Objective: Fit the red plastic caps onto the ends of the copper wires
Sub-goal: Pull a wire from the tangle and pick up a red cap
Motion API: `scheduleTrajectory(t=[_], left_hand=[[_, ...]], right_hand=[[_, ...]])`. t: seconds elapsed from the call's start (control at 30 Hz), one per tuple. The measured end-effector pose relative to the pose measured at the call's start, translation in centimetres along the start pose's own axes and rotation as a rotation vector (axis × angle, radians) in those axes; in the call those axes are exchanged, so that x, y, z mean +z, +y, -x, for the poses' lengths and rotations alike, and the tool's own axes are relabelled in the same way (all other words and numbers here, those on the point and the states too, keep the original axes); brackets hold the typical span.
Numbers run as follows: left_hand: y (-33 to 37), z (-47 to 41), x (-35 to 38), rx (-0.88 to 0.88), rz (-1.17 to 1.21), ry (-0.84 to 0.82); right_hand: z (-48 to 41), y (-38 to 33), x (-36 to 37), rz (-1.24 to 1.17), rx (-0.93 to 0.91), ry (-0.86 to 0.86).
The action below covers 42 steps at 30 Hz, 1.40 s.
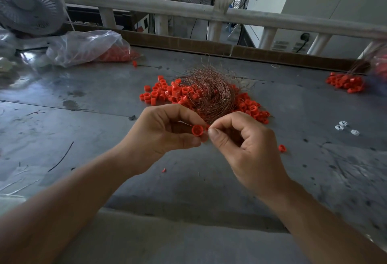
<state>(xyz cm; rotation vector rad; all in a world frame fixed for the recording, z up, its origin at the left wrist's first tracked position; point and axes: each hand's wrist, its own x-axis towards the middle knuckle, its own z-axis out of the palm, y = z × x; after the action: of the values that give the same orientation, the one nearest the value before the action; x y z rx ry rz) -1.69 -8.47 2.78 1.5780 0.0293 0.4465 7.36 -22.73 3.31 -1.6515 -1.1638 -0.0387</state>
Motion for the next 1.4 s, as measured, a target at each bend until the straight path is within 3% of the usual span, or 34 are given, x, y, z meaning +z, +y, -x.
scheduleTrajectory(t=[0.43, 0.67, 1.4], left_hand=[[0.0, 0.1, 0.0, 0.03, 0.045, -0.018], [0.1, 0.3, -0.2, 0.017, 0.264, -0.11], [0.2, 0.3, -0.2, 0.005, 0.251, -0.092]], right_hand=[[0.1, 0.0, 0.2, 0.034, 0.006, -0.044], [-0.2, 0.1, -0.7, 0.024, 0.024, 0.018], [-0.1, -0.1, -1.0, 0.062, 0.011, 0.013]])
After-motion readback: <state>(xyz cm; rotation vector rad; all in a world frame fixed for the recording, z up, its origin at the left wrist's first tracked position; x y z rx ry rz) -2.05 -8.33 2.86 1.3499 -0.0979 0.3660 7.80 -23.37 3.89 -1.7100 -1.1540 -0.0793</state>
